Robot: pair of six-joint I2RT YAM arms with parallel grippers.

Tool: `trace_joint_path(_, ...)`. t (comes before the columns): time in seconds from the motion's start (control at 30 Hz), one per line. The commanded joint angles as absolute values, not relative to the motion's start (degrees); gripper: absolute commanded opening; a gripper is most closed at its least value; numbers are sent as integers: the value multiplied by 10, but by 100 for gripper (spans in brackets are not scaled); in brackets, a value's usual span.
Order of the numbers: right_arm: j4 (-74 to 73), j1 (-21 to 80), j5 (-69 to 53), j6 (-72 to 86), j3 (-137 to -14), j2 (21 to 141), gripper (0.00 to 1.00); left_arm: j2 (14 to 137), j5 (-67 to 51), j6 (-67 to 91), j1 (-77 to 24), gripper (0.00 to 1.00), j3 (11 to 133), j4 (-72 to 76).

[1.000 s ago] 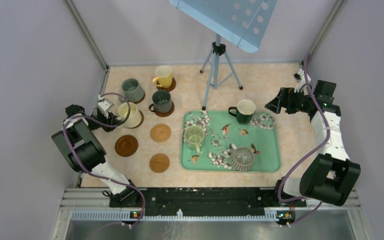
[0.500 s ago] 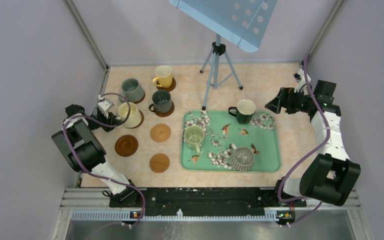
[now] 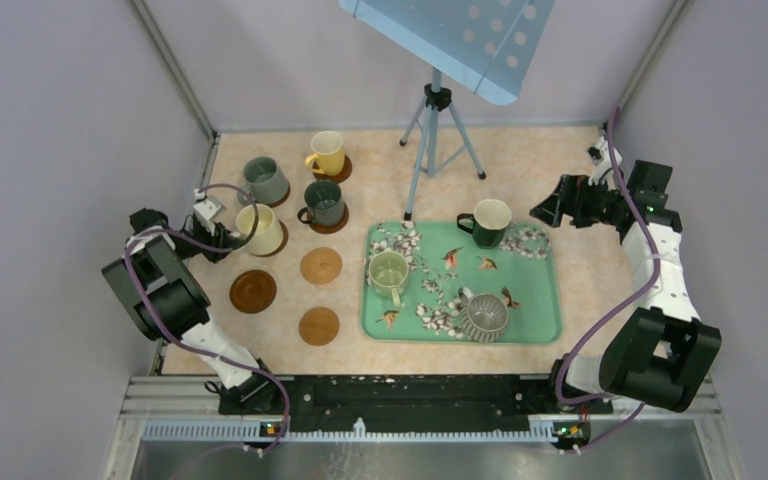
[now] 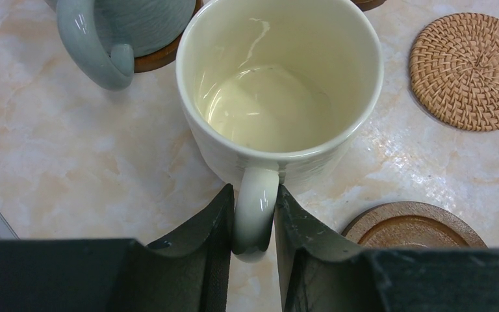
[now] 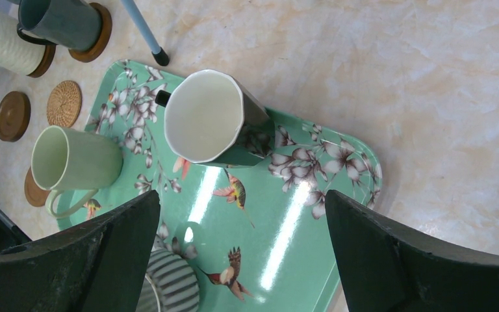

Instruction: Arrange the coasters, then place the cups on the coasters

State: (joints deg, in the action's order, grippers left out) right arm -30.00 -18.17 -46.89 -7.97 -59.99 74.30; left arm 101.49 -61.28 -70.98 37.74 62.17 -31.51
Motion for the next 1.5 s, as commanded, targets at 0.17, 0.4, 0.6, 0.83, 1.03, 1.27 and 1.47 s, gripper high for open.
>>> trace_joint_path(0.17,-289,-185,-482,-93,-599,741,96,1030,-634,-714,375,32,631,-310)
trace_joint_path(0.4,-290,-185,-483,-93,-599,741,96,1036,-636,-723,375,29,626,-313)
trace_joint_path(0.6,-289,-185,-483,-93,-598,741,96,1043,-633,-725,374,29,630,-314)
trace_joint_path(0.83,-290,-185,-483,-94,-598,741,96,1023,-623,-726,375,49,643,-336)
trace_joint_path(1.03,-291,-185,-484,-96,-598,740,96,992,-616,-710,375,65,670,-368)
trace_joint_path(1.27,-295,-185,-484,-101,-599,737,96,954,-594,-629,374,72,739,-387)
trace_joint_path(1.47,-294,-185,-485,-101,-598,734,96,918,-573,-565,327,78,811,-419)
